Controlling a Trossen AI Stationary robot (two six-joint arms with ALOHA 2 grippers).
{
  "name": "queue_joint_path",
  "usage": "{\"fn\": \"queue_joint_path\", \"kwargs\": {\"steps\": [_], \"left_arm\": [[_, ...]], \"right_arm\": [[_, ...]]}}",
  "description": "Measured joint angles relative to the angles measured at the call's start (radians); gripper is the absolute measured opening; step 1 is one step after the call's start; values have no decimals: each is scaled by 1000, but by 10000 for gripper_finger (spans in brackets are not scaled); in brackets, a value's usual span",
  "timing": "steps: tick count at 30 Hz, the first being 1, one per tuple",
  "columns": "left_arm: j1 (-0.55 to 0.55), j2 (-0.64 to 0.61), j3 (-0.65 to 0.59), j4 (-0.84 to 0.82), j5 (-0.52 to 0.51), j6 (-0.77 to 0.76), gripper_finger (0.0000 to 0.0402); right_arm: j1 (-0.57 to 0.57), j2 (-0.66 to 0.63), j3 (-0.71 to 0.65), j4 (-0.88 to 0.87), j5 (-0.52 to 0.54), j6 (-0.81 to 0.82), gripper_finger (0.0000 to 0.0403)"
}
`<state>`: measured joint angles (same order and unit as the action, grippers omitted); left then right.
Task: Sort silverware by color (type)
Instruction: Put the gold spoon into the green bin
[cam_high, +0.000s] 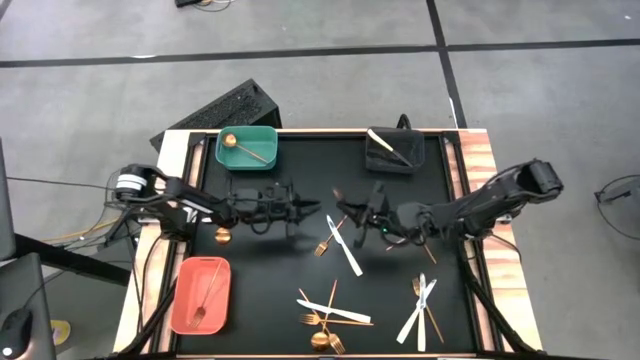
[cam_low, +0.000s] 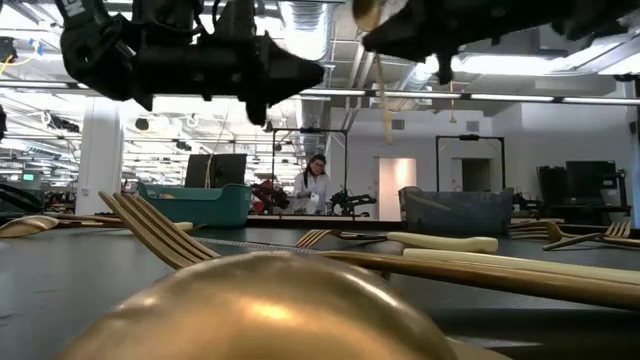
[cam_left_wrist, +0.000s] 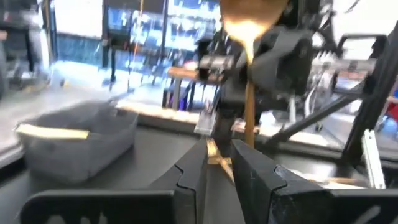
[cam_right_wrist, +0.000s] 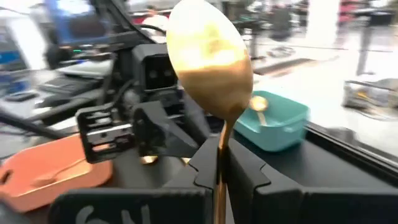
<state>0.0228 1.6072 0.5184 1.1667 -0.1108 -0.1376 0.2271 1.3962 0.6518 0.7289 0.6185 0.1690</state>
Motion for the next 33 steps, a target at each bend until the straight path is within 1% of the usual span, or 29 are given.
{"fn": "queue_joint_path", "kwargs": {"steps": [2,7,10,13,15,17,20,22,23,26,28,30,33], "left_arm": [[-5,26,19,18,12,3,80],[-18,92,110,-18,116,6,124],[-25,115,157,-80,122,25,141],[-23,117,195,-163,112,47,143],[-23,117,208,-189,96,51,135],[-23,117,208,-183,84,51,118],[-23,113,209,-191,73,60,71],[-24,111,209,-201,75,63,31],[-24,110,209,-205,73,62,17],[-22,92,209,-256,54,76,14],[-23,69,209,-335,8,103,14],[-23,21,209,-446,-62,142,13],[-21,-81,209,-663,-220,193,12]], "right_arm": [[-17,39,0,57,-66,-10,44],[-45,114,0,167,-141,-16,44],[-55,144,0,215,-170,-21,44],[-55,149,0,220,-175,-23,44],[-55,147,0,223,-175,-26,44],[-51,144,0,217,-176,-50,44],[-40,138,0,227,-173,-93,44],[-40,134,0,225,-173,-92,46],[-40,131,0,218,-173,-94,49],[-40,131,0,219,-172,-90,67],[-40,128,0,222,-158,-87,82],[-36,112,-1,203,-123,-88,96],[-25,75,0,166,-64,-96,117]]}}
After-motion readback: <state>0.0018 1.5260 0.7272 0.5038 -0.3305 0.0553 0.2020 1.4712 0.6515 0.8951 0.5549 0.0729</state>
